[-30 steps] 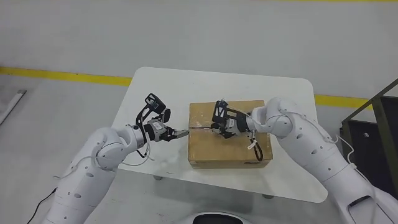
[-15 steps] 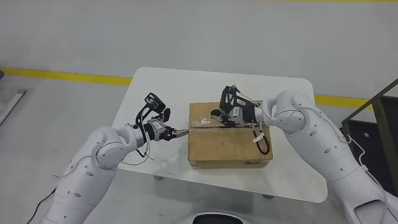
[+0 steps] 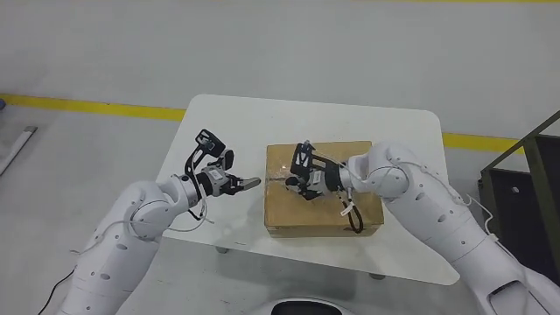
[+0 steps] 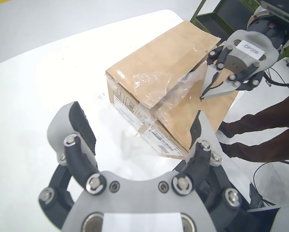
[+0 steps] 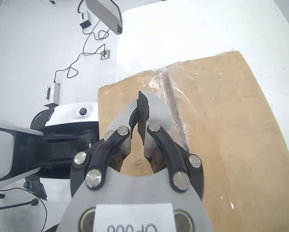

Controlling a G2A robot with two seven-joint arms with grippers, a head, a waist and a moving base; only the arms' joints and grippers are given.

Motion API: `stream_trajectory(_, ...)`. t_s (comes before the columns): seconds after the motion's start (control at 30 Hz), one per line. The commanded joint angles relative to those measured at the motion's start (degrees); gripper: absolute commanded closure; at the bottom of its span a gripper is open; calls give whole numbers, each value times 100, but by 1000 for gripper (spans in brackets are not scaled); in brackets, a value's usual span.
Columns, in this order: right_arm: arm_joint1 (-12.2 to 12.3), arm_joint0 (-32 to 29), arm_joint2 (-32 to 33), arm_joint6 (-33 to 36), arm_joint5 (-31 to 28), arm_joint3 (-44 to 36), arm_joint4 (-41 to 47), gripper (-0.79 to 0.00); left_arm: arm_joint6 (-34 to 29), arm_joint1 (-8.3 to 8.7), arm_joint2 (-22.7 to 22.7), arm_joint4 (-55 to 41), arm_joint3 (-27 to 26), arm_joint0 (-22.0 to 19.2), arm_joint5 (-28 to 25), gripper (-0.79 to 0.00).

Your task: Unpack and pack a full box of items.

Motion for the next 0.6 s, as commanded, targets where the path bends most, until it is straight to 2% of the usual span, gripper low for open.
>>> stream_trajectory(0.0,-27,66,-34,29,148,133,-64,0,-3,0,5,-2,-8,2,0,-785)
stream_trajectory(0.27,-62,109,21,94,365,479,231,0,-34,-3,53,-7,-5,-30,-25,-785)
stream_trajectory(0.43,-4,85,190,321,-24,361,732,0,-37,-2,60,-10,-4,-43,-40,-785)
stream_trajectory(0.57,117,44,509,556,-116,-17,1032,0,-45,4,48,-8,-12,-32,-43,-785)
